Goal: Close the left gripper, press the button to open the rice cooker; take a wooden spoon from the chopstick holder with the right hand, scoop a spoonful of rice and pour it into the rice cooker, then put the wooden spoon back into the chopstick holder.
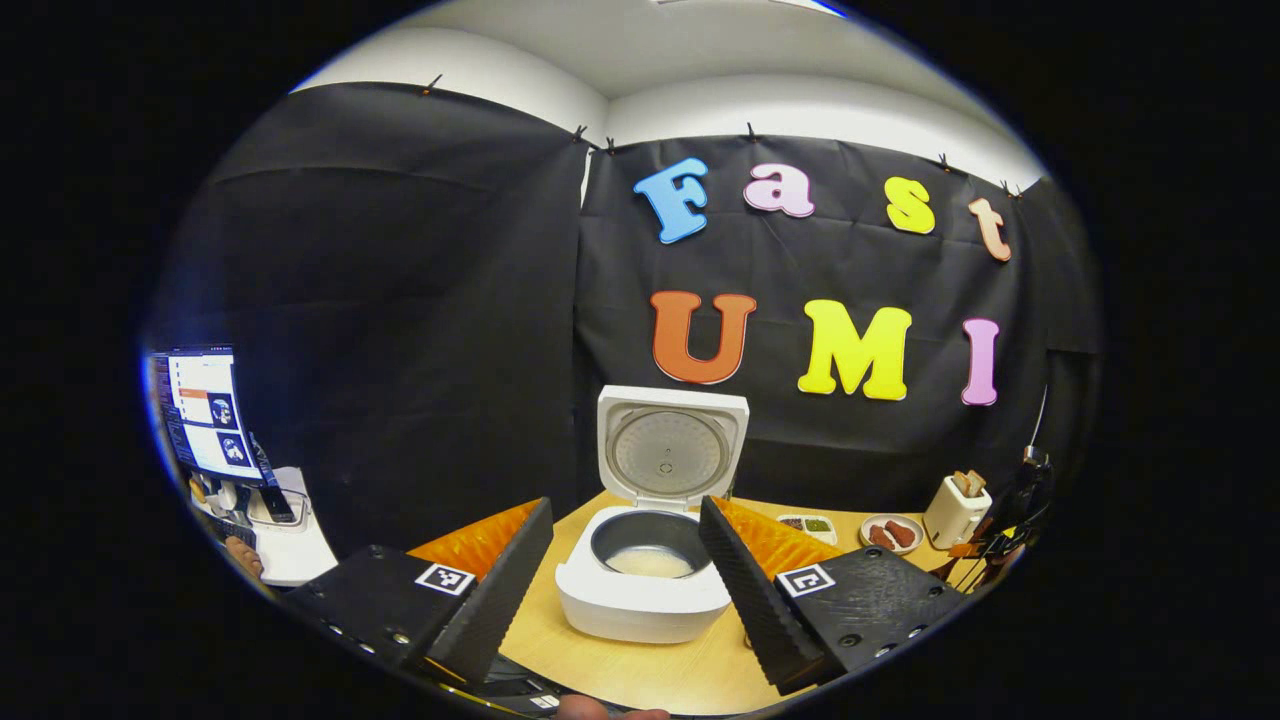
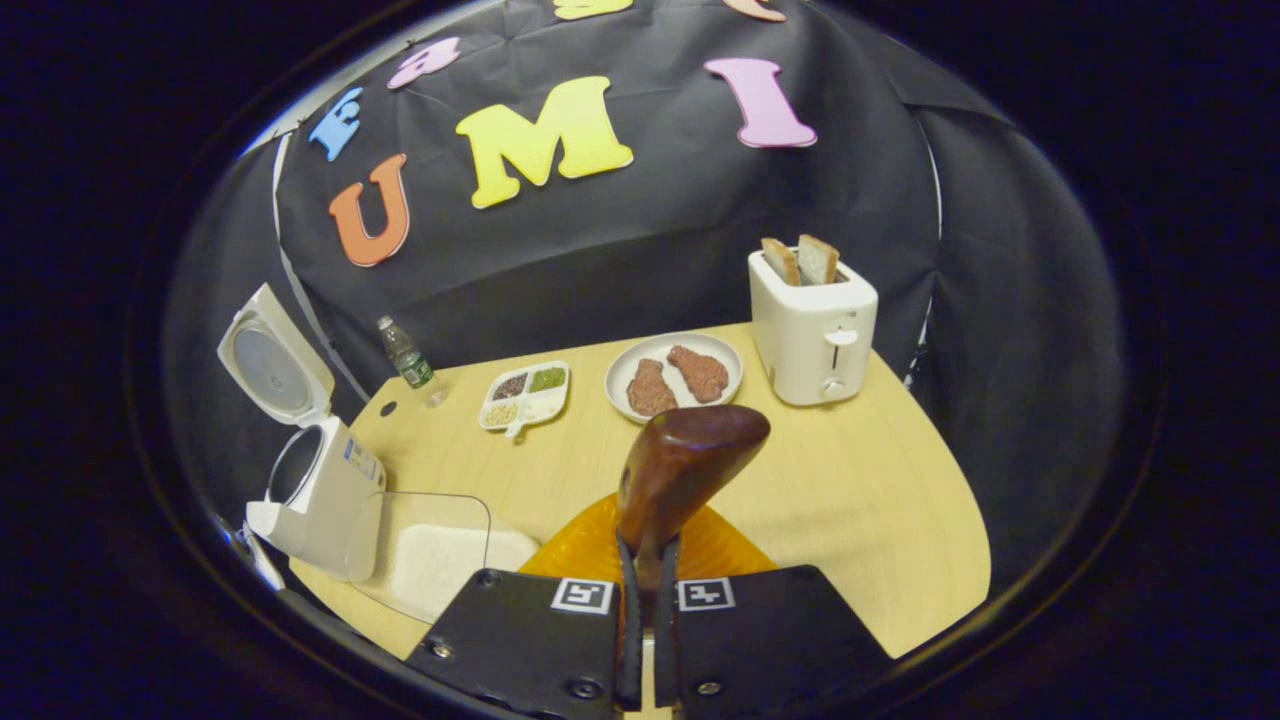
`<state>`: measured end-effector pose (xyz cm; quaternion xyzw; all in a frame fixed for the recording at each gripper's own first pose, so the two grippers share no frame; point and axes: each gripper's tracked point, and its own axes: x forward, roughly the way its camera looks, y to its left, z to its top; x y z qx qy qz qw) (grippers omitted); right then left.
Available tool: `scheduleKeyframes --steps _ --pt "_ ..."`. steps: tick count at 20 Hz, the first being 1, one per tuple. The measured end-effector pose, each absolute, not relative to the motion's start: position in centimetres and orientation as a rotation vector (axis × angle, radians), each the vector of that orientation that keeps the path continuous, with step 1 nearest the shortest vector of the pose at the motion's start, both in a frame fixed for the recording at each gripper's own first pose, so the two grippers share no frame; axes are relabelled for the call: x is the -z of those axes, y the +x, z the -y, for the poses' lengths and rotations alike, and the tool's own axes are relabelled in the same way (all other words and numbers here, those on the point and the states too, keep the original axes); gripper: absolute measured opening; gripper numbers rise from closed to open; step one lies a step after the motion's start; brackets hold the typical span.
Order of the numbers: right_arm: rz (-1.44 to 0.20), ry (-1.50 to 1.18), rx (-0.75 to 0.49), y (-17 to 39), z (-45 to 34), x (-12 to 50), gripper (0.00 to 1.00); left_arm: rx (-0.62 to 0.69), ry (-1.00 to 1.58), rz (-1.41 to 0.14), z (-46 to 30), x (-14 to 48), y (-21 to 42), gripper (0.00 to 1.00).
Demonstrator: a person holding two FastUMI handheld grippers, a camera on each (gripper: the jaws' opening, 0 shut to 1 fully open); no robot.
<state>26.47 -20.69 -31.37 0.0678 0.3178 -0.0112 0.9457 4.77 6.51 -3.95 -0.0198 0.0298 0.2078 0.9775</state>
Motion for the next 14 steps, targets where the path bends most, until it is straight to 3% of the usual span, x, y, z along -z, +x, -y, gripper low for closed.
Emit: scheduleKeyframes --steps 4,8,14 --pt "-0.58 0.075 0.062 24.8 19.8 26.4 0.1 -0.365 -0.022 -0.004 -7.5 3.6 4.1 0.94" --pt "-0.5 0.032 0.016 23.8 15.8 21.6 0.1 -0.328 -0.047 0.004 -8.5 4.2 3.3 0.94" --pt "-0.495 0.031 -0.089 24.4 6.3 22.9 0.1 -0.369 -0.045 -0.028 -12.0 4.9 0.8 0.94"
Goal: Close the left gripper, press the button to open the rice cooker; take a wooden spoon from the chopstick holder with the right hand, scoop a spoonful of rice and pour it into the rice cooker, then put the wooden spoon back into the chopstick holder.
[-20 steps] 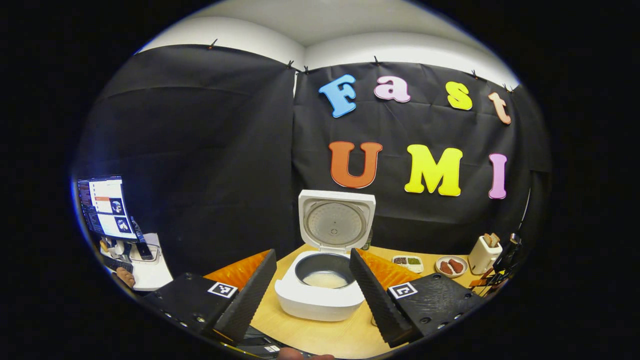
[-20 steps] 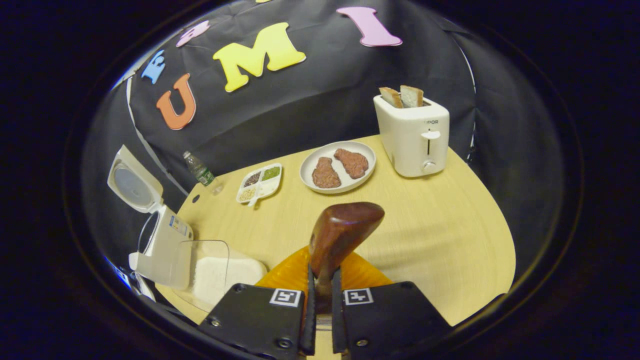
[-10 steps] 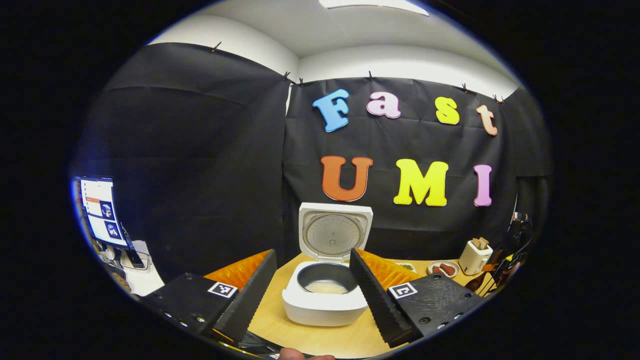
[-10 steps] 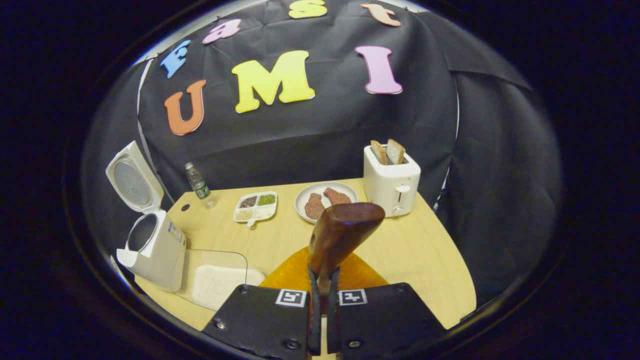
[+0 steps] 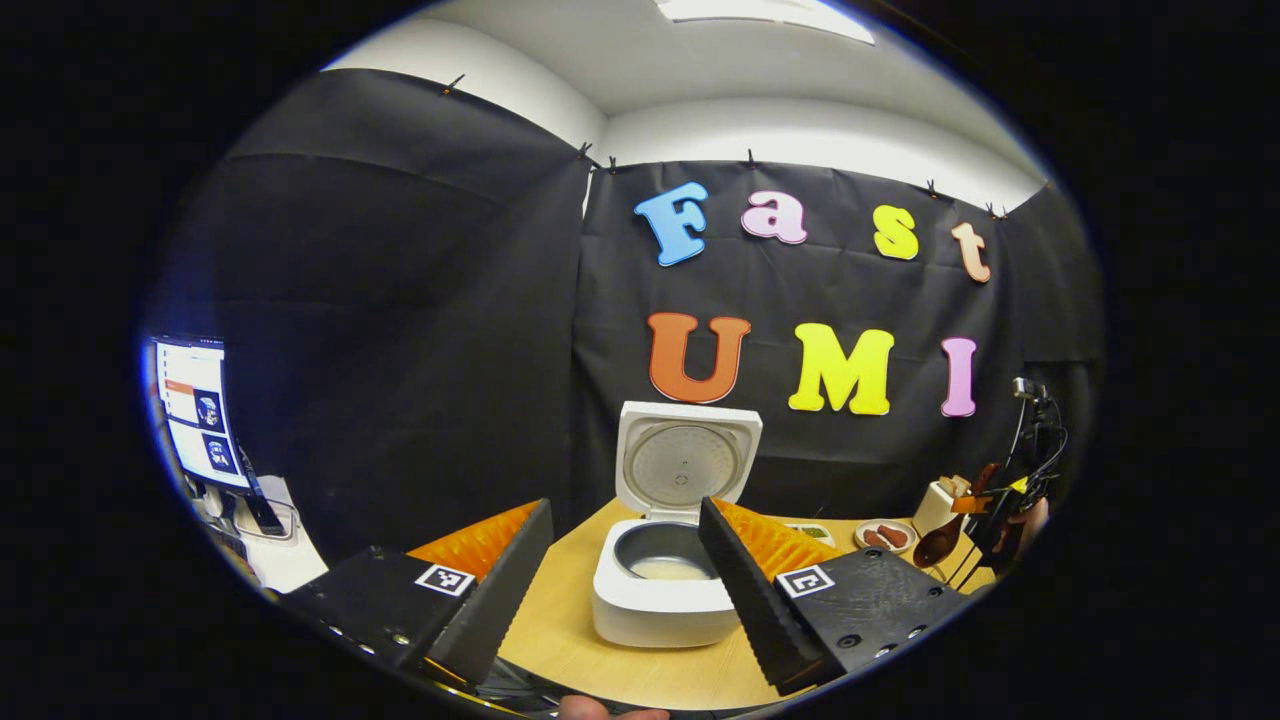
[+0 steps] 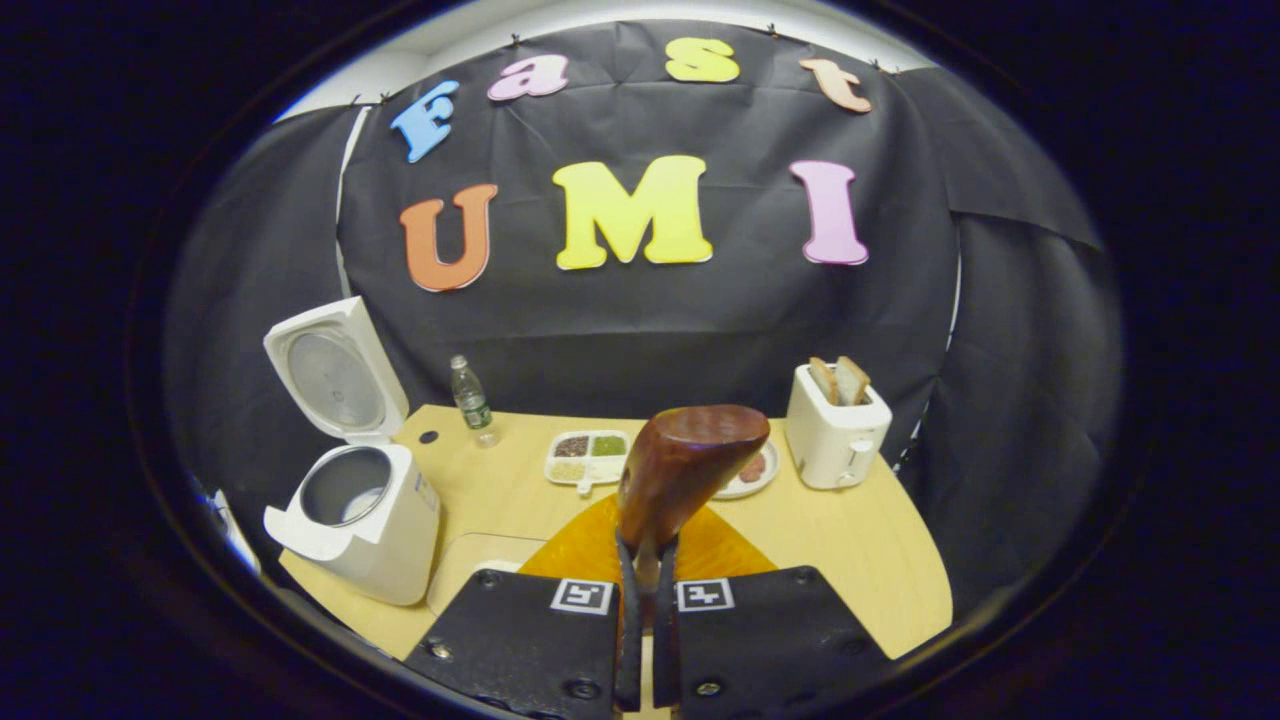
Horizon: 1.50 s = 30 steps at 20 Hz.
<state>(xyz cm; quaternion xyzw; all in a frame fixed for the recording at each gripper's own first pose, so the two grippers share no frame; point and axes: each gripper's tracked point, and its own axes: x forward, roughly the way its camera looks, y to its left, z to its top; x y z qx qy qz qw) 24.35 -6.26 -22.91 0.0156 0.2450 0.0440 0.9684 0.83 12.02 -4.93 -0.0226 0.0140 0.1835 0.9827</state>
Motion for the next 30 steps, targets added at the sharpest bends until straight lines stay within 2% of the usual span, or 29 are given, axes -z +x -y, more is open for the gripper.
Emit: scheduleKeyframes --steps 7,16,20,26,30 --pt "-0.542 -0.12 -0.149 25.7 -1.1 30.6 0.1 -0.448 -0.029 -0.028 -16.1 2.3 -0.5 0.94" --pt "-0.503 -0.407 -0.103 28.2 -2.0 36.7 0.1 -0.506 -0.026 -0.061 -18.3 3.1 0.0 0.94" --pt "-0.529 -0.389 -0.092 28.3 -2.6 38.0 0.1 -0.512 -0.023 -0.071 -18.5 3.2 0.0 0.94" --pt "-0.648 -0.115 -0.184 26.0 -7.5 39.2 0.1 -0.519 -0.018 -0.086 -18.0 3.7 0.0 0.94" --pt "-0.702 0.071 -0.183 26.3 -7.7 39.3 0.1 -0.511 -0.014 -0.087 -17.3 3.8 -0.4 0.94"
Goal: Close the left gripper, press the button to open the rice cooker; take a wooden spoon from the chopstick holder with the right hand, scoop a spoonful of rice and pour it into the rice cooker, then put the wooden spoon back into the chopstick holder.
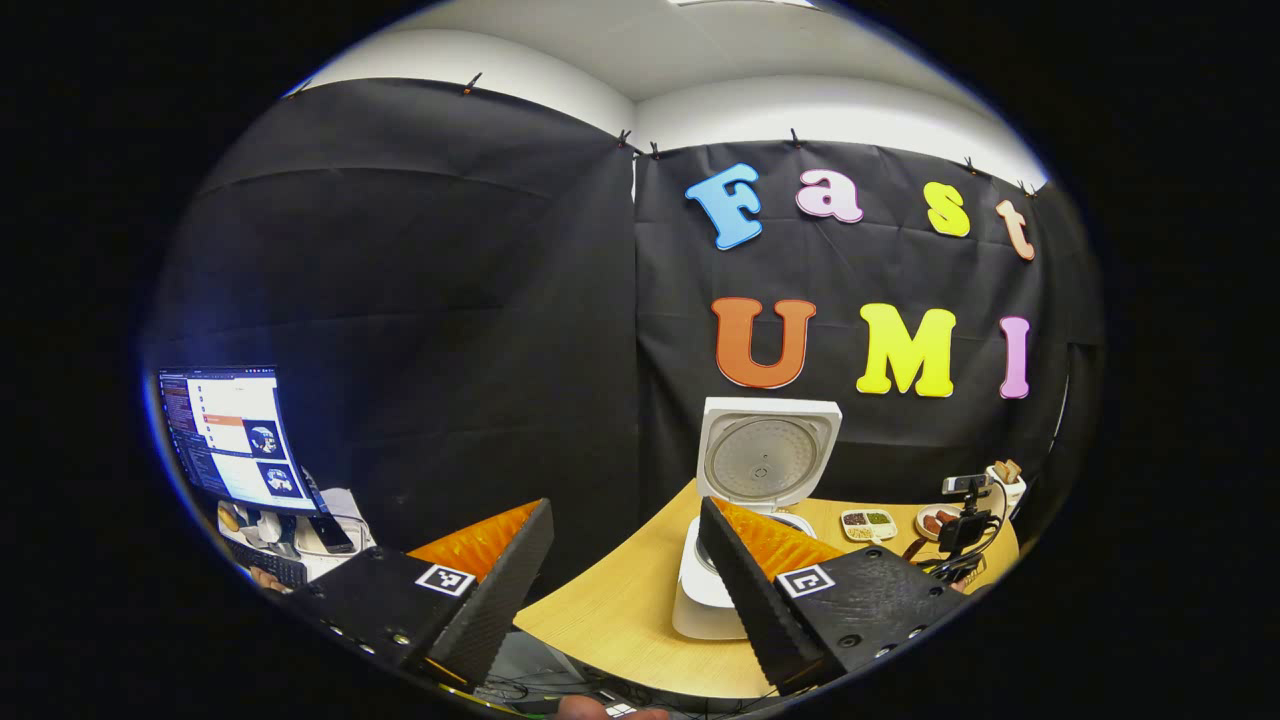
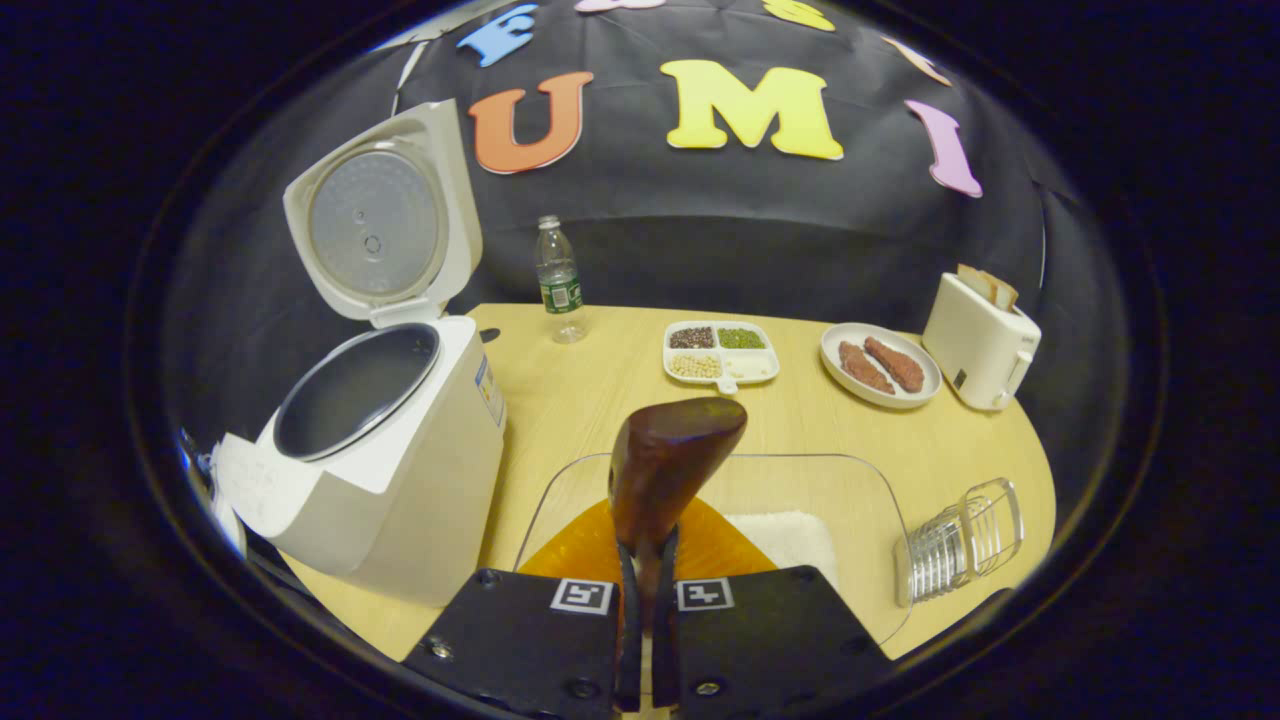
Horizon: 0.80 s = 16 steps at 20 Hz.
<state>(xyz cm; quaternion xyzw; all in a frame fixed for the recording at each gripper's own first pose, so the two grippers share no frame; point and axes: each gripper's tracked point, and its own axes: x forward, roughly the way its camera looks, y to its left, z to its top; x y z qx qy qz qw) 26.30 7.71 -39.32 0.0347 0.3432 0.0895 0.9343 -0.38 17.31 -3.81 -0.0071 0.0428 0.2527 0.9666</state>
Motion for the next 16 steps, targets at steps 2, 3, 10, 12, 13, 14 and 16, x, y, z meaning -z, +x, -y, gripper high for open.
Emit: scheduleKeyframes --steps 2,3,10,12,13,14,16 --pt "-0.733 0.199 -0.188 26.1 -7.6 39.1 0.1 -0.511 -0.02 -0.081 -17.0 3.8 -0.5 0.94" --pt "-0.747 0.257 -0.19 26.1 -7.4 39.0 0.1 -0.511 -0.02 -0.078 -16.8 3.7 -0.4 0.94" --pt "-0.789 0.542 -0.19 26.0 -4.9 38.0 0.1 -0.469 -0.032 -0.07 -14.3 3.7 0.2 0.94" --pt "-0.788 0.607 -0.163 26.0 -3.3 38.0 0.1 -0.453 -0.035 -0.074 -13.5 3.7 0.5 0.94" --pt "-0.787 0.648 -0.149 26.0 -2.6 37.9 0.1 -0.447 -0.036 -0.075 -13.2 3.8 0.8 0.94" --pt "-0.783 0.7 -0.14 26.0 -2.1 37.6 0.1 -0.441 -0.036 -0.073 -12.8 3.7 1.1 0.94" --pt "-0.773 0.81 -0.128 25.9 -1.0 36.7 0.1 -0.431 -0.036 -0.067 -12.1 3.5 1.2 0.94"
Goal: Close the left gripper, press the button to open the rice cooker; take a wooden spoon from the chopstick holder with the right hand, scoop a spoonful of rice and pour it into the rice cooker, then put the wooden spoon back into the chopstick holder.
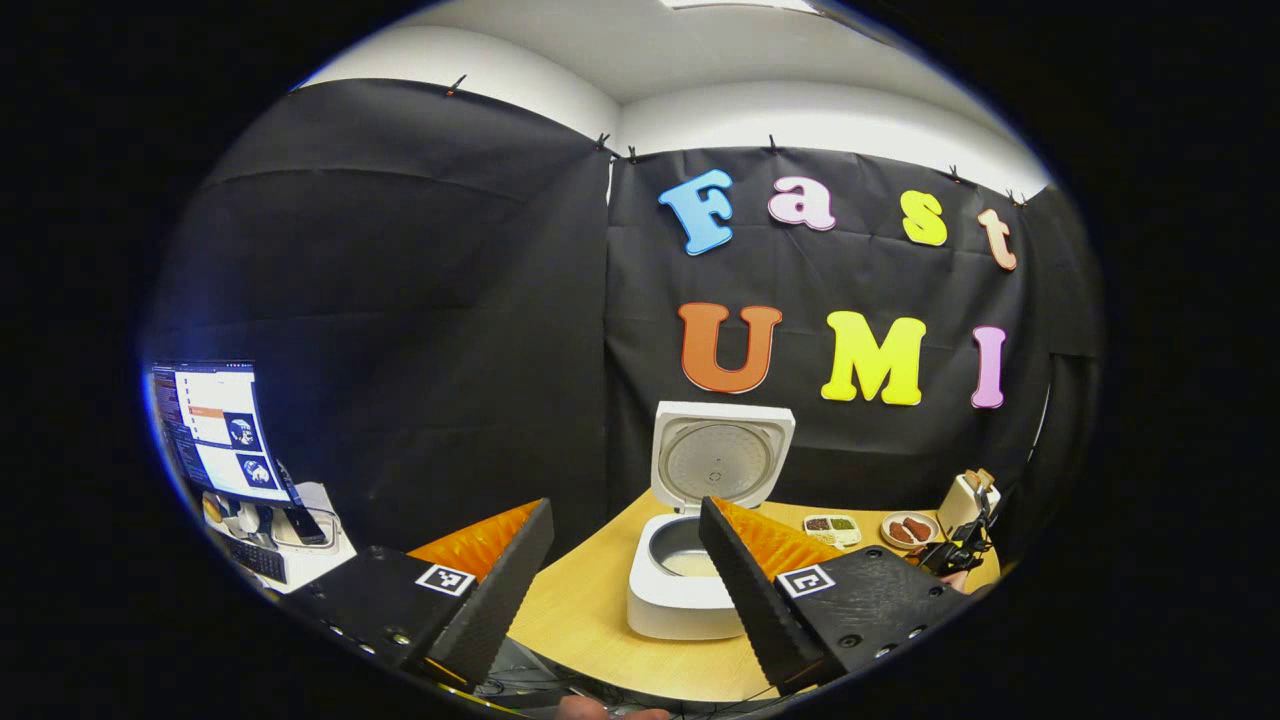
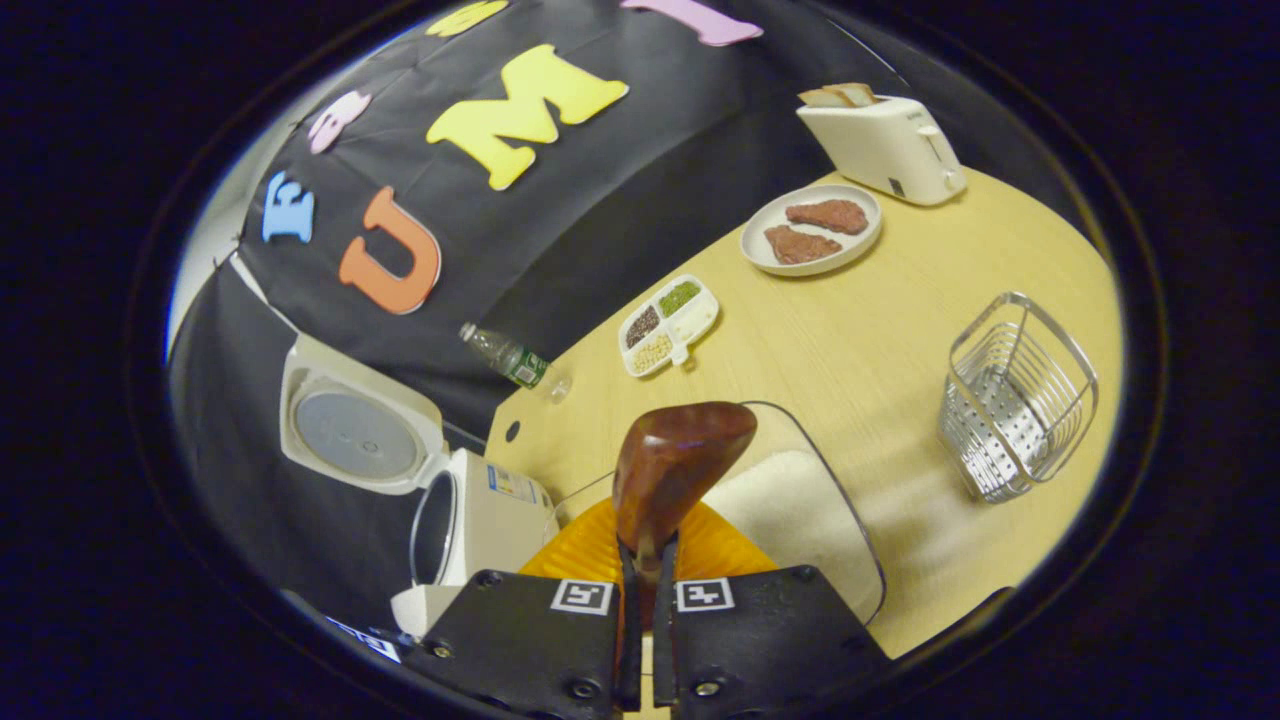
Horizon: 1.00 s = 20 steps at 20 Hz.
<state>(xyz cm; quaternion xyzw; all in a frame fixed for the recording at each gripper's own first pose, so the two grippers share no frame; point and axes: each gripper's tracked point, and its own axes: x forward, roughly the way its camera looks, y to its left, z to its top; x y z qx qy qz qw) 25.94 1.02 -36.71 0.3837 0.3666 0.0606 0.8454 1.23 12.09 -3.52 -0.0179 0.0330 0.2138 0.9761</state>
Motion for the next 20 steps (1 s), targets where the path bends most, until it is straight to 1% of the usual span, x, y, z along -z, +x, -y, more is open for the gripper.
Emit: scheduleKeyframes --steps 3,7,10,13,16,20 --pt "-0.754 0.916 -0.114 26.1 0.5 34.9 0.1 -0.417 -0.045 -0.077 -11.1 3.9 1.4 0.94" --pt "-0.696 0.986 -0.148 26.5 0.9 30.5 0.1 -0.409 -0.046 -0.064 -10.4 3.6 1.3 0.94" --pt "-0.641 1.014 -0.192 27.2 -0.2 26.2 0.1 -0.399 -0.034 -0.056 -10.0 3.6 1.0 0.94" --pt "-0.61 1.028 -0.259 28.1 -3.2 22.0 0.1 -0.364 -0.012 -0.084 -9.6 4.3 1.0 0.94" --pt "-0.581 1.014 -0.319 29.1 -6.9 18.3 0.1 -0.356 -0.02 -0.081 -10.0 4.2 0.7 0.94" --pt "-0.578 0.968 -0.393 30.7 -12.8 15.7 0.09 -0.362 -0.021 -0.078 -11.1 4.4 -0.5 0.94"
